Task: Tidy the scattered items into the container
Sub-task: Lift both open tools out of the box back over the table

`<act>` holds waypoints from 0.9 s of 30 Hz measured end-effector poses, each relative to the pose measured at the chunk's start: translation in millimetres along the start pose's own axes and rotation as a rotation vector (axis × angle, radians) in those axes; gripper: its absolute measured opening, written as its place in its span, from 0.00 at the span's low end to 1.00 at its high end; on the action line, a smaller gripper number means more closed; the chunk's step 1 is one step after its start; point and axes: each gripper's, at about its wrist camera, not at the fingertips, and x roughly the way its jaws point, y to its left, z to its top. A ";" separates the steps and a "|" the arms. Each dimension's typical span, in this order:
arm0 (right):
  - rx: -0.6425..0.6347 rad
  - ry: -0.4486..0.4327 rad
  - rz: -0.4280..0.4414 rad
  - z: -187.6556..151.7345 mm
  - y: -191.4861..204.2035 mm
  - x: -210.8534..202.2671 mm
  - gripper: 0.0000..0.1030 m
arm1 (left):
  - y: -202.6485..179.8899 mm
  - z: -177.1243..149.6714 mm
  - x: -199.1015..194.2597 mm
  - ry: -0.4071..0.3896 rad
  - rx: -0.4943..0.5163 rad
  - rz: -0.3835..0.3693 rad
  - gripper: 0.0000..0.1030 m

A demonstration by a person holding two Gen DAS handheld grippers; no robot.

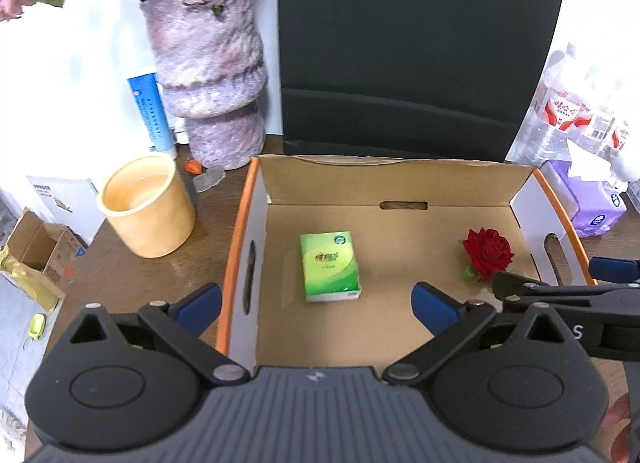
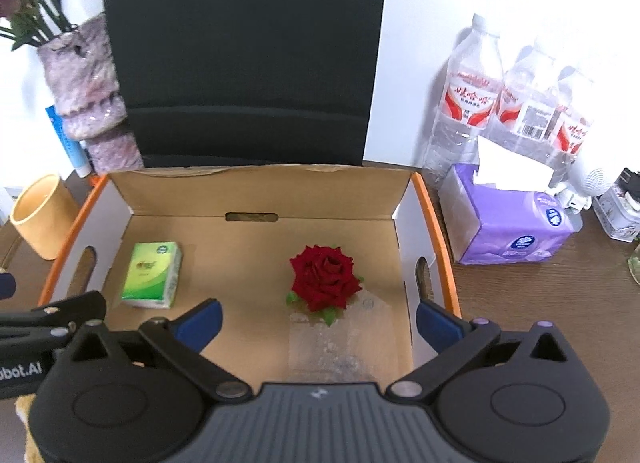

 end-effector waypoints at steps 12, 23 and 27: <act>-0.018 -0.036 -0.025 -13.6 13.1 -61.4 1.00 | 15.5 -20.2 -47.8 -0.034 -0.025 0.006 1.00; -0.030 -0.090 -0.004 -34.4 18.6 -116.9 1.00 | 23.5 -44.0 -109.4 -0.127 -0.025 -0.025 1.00; -0.026 -0.113 0.015 -52.7 18.3 -141.9 1.00 | 27.6 -60.5 -133.4 -0.171 -0.031 -0.041 1.00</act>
